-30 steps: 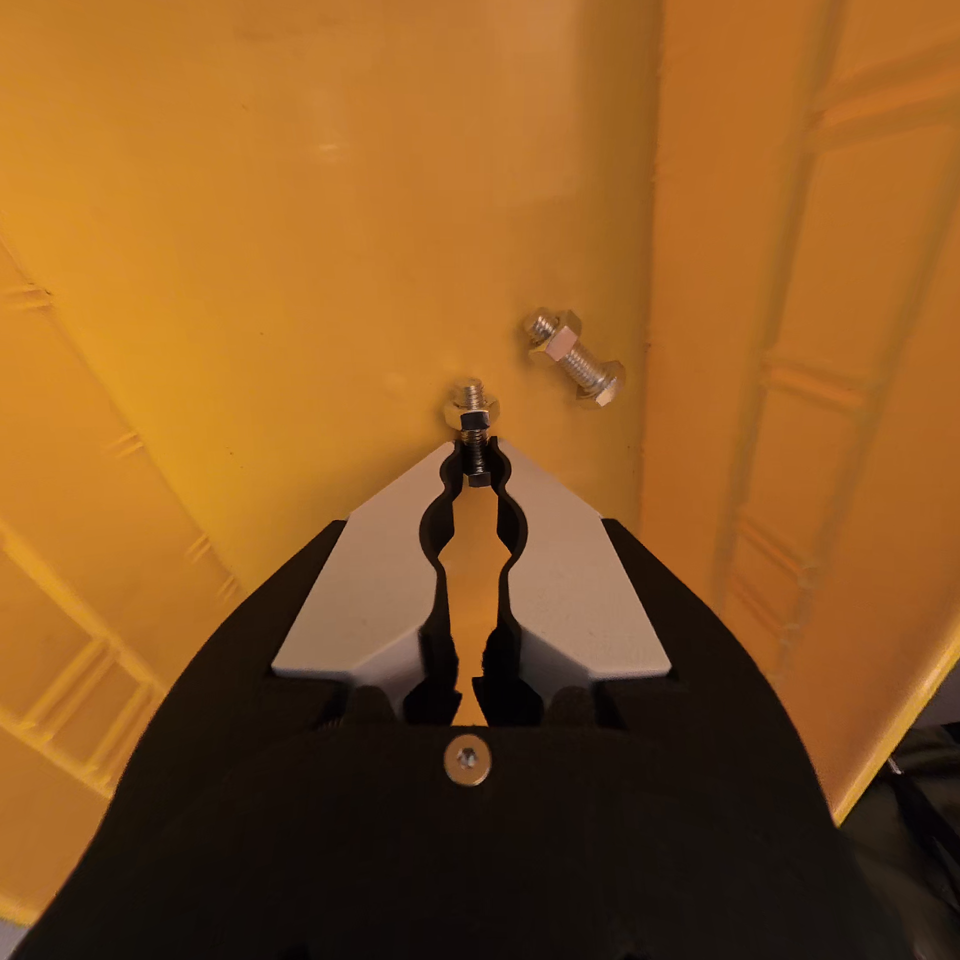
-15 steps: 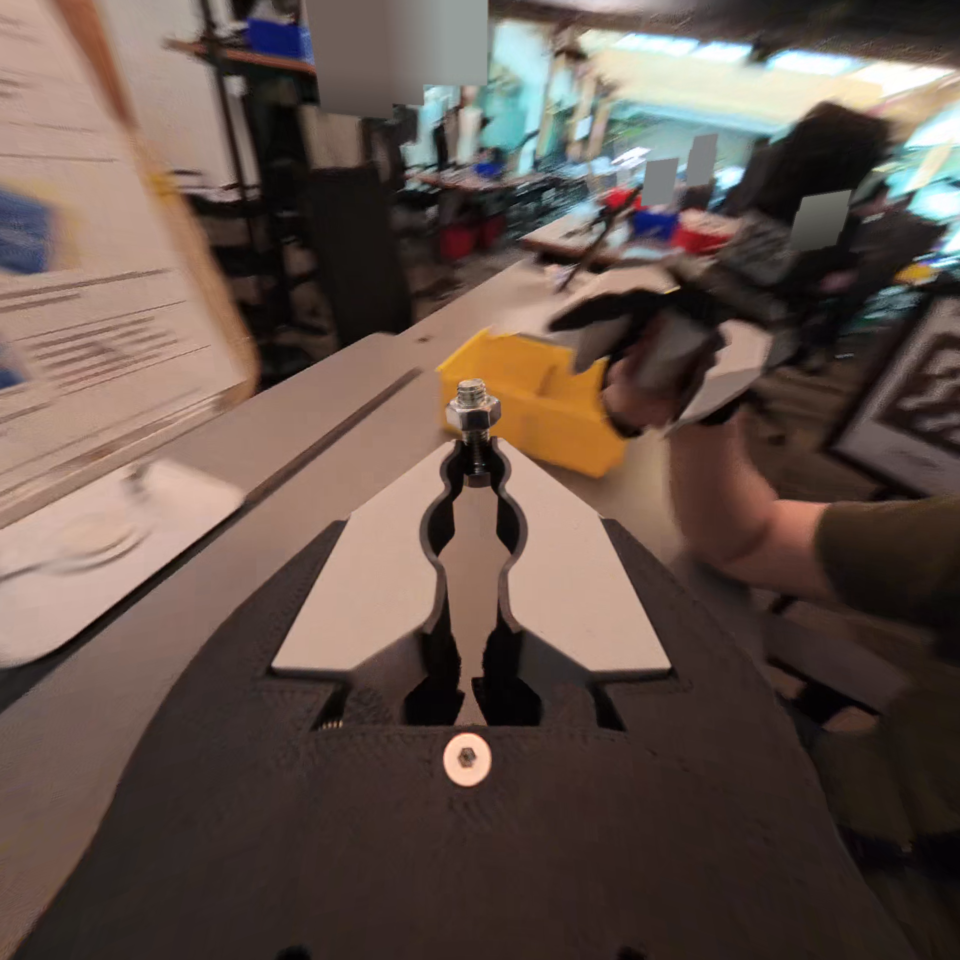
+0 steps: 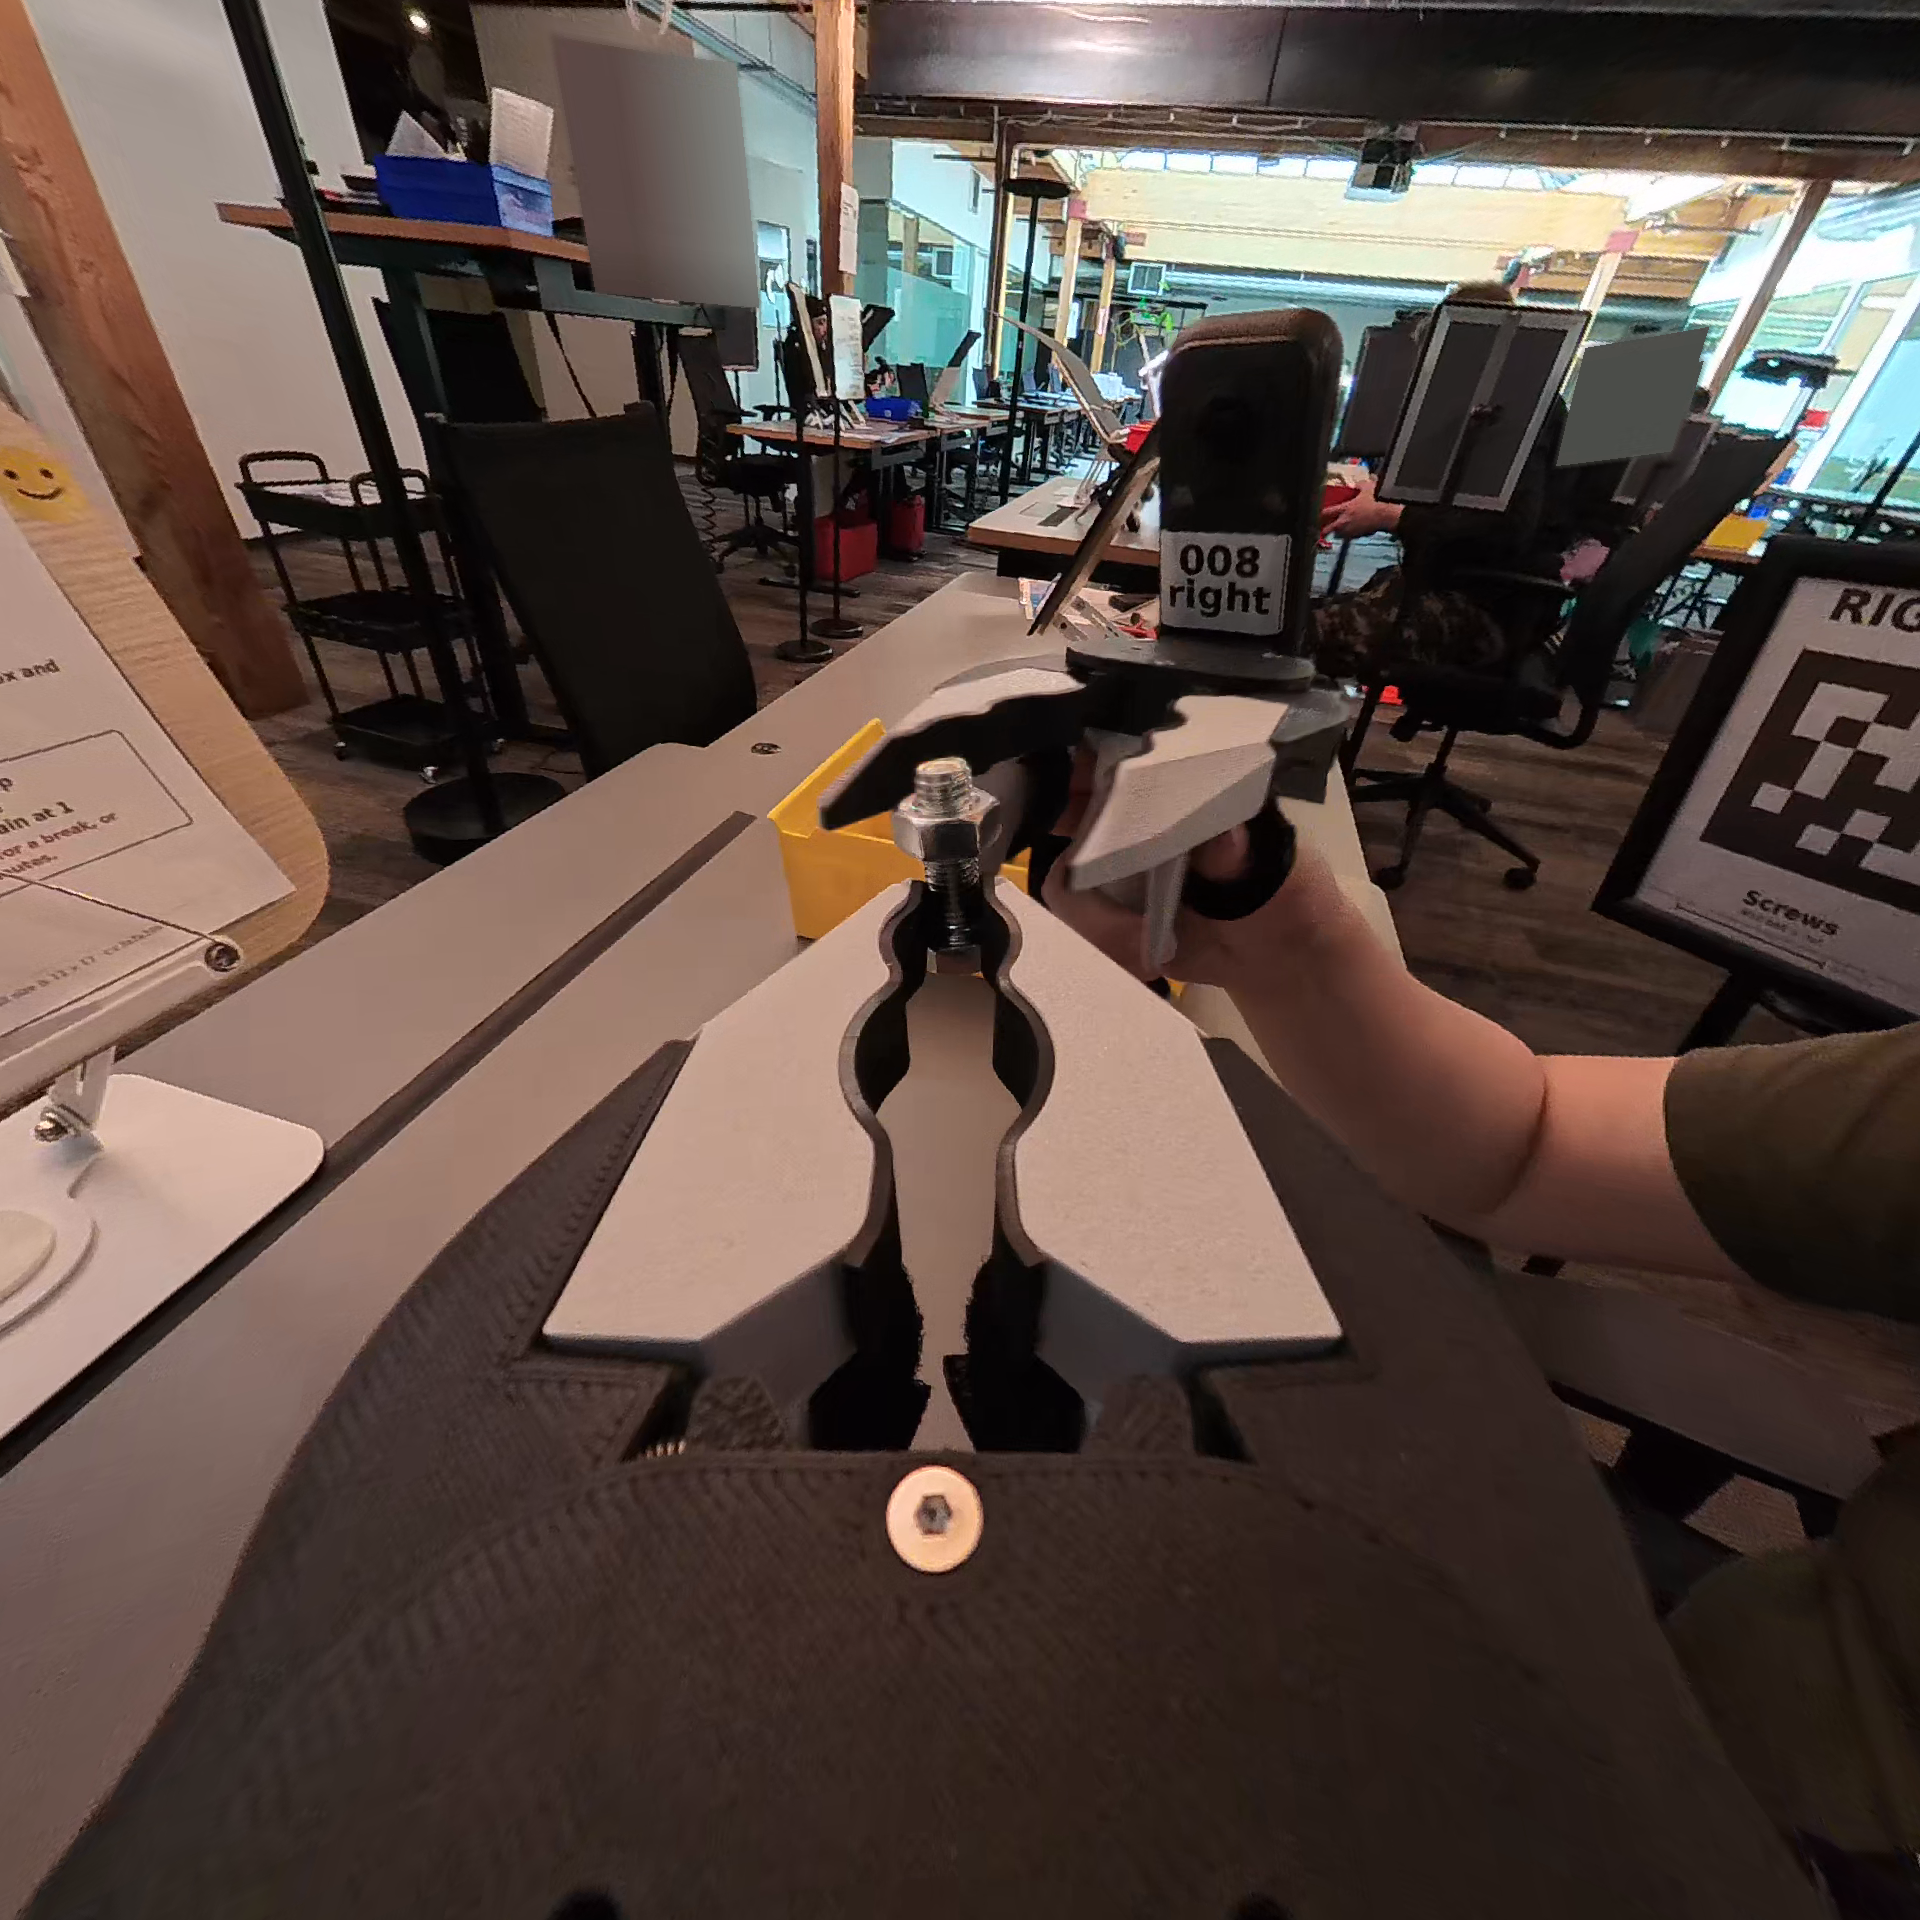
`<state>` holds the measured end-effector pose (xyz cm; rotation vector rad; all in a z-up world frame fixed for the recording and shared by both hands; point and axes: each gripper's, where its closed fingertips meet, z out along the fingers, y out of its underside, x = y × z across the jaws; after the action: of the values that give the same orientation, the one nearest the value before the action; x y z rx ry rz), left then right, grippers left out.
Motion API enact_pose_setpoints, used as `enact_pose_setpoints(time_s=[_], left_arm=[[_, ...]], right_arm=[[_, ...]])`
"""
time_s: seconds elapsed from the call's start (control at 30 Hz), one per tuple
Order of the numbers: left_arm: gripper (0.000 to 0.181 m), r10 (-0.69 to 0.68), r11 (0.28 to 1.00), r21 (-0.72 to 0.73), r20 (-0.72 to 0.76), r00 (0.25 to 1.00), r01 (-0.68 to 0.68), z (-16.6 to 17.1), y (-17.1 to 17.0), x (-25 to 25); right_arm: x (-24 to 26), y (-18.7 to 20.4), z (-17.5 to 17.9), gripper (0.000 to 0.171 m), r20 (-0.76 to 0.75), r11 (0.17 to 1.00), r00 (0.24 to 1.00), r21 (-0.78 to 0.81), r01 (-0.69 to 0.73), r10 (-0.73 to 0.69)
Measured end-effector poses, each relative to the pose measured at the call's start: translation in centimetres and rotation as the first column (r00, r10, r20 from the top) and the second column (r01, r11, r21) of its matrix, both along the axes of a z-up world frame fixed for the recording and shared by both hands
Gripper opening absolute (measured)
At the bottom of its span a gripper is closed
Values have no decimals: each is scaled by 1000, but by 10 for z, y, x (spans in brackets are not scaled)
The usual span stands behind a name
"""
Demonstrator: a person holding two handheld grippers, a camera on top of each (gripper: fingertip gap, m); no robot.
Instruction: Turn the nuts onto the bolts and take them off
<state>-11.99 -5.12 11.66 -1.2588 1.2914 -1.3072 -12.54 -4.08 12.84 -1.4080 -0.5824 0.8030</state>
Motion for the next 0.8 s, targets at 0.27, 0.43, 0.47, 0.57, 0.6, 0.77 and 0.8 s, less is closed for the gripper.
enact_pose_setpoints(time_s=[0.27,0.43,0.47,0.57,0.6,0.77,0.8], left_arm=[[7,-45,999,13,16,999,45,8,-15,-5],[7,-69,998,8,28,997,69,14,-22,-9],[7,-74,997,17,19,997,74,13,-25,-7],[7,-92,995,28,26,995,92,14,-32,-4],[7,-88,996,25,32,996,87,15,-32,-4],[7,-107,994,-6,61,992,108,23,-31,-12],[7,-111,994,-7,57,992,112,22,-31,-12]], right_arm=[[10,-6,15,38,-59,998,997,36,-44,46],[8,-21,27,42,-102,995,991,46,-88,92],[1,-23,27,42,-85,995,992,53,-88,93],[-8,-21,21,43,-43,996,995,44,-83,85],[-4,-19,22,45,-61,995,994,48,-88,91],[10,-18,25,46,-84,996,993,42,-75,78],[1,-23,26,47,-69,994,992,48,-99,102]])
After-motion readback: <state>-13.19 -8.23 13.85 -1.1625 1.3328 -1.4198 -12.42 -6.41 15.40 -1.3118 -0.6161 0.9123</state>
